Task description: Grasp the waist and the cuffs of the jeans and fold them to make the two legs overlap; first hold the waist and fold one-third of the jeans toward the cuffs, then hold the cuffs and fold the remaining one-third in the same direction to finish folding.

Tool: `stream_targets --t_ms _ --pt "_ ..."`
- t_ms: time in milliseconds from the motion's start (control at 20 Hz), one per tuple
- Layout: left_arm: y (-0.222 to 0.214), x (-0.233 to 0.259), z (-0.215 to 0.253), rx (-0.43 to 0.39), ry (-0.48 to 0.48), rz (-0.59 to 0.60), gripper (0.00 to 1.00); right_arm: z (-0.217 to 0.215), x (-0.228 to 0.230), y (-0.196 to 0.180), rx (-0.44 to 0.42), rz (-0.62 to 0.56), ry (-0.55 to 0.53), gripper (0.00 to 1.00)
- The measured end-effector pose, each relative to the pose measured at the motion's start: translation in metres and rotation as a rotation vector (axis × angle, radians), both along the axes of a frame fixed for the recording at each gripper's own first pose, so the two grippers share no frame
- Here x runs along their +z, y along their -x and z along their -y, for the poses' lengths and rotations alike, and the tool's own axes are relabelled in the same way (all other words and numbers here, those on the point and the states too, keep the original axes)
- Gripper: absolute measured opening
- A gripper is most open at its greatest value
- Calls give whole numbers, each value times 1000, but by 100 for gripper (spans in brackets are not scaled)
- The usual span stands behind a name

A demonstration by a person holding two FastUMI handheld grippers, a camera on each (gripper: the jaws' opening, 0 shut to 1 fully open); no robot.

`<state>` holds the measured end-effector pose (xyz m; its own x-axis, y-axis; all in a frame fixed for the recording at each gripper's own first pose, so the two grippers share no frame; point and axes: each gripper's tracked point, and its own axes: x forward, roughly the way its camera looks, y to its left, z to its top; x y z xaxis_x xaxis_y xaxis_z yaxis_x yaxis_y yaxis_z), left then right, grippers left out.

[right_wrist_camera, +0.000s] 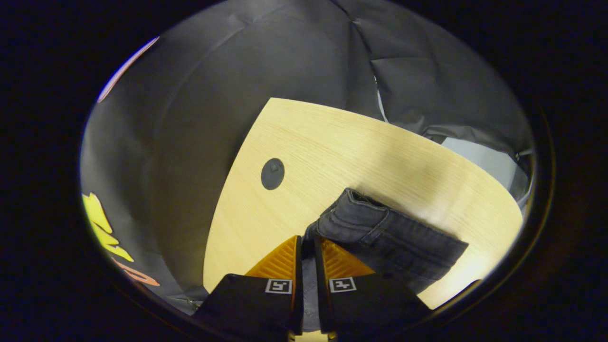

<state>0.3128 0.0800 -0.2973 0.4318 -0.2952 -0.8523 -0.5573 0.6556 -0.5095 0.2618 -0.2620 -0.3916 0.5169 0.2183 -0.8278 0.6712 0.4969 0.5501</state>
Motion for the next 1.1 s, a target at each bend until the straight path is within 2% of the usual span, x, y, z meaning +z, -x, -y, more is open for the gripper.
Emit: stream_targets --t_ms 50,150,200,250,300,400,550,600,700,800,950,1100 --pt "-5 10 3 -2 12 17 14 -1 1 -1 5 8 -1 24" --pt "-14 34 6 -18 4 49 51 -6 4 2 31 10 0 29" --pt "-17 44 6 -25 -17 56 69 -9 9 6 59 25 10 41" --pt "-19 60 3 -32 -35 61 88 -10 15 9 97 39 28 47" --pt "-21 78 -1 -31 -52 76 99 -11 22 10 126 65 54 64" --pt "-30 123 -10 -24 -90 136 99 -12 45 20 176 116 125 98" --pt "-42 218 -18 -52 -195 293 99 -5 86 30 231 212 280 98" --pt "-23 173 -22 -69 -245 364 99 -3 104 37 246 257 337 98" --pt "-26 291 -10 -112 -357 507 99 1 143 53 274 357 468 98" --pt "1 337 0 -131 -450 619 99 -2 186 75 295 455 599 98" --pt "50 370 13 -127 -591 751 99 -23 234 123 298 600 706 98" --pt "100 388 26 -127 -716 847 99 -39 253 170 321 681 796 98"
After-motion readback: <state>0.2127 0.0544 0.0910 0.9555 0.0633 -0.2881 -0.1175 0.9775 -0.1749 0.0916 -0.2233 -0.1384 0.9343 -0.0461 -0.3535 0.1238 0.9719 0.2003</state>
